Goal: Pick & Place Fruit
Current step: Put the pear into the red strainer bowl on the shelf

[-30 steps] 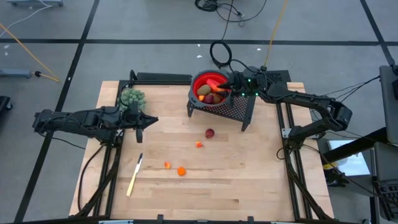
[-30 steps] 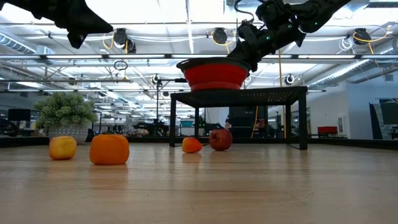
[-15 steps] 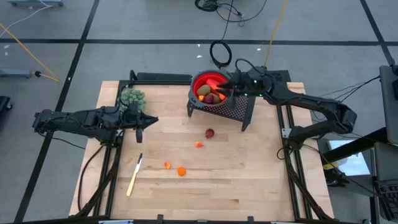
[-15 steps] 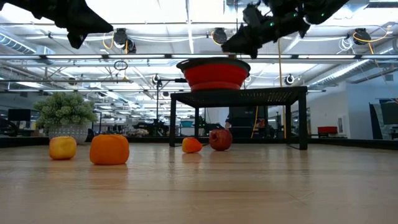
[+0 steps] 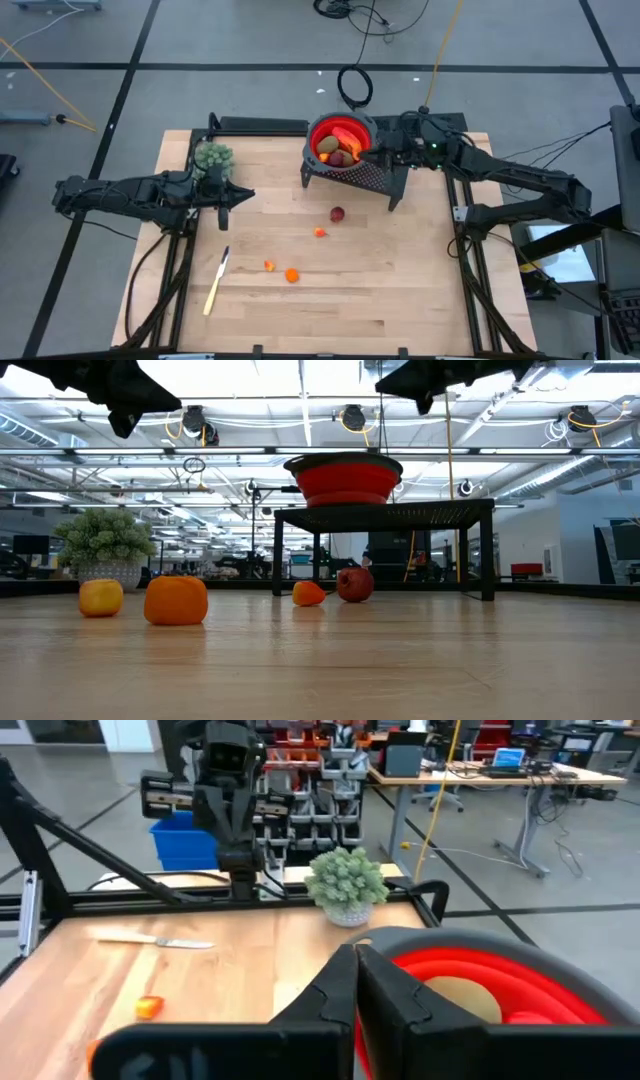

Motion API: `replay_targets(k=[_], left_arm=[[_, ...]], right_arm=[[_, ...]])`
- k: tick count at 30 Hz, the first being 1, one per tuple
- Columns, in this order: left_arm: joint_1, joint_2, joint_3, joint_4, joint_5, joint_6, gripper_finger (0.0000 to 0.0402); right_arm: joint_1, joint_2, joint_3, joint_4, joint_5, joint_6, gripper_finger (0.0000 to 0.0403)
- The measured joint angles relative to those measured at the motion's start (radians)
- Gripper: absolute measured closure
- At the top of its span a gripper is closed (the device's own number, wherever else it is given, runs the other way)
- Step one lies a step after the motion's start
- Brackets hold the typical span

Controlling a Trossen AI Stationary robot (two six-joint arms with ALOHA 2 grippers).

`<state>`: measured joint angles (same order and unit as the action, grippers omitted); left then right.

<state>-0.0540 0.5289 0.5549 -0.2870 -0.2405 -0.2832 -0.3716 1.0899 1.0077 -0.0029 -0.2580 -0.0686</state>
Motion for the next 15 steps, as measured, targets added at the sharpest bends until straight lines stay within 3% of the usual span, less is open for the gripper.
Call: replay_targets(k=[15], left_arm=[[-0.001,0.001,0.0,0.005,0.0,-0.014,0.0397]], right_arm=[[0.02,-0.173,0.0,-0.202,0.004,0.004,0.0402]])
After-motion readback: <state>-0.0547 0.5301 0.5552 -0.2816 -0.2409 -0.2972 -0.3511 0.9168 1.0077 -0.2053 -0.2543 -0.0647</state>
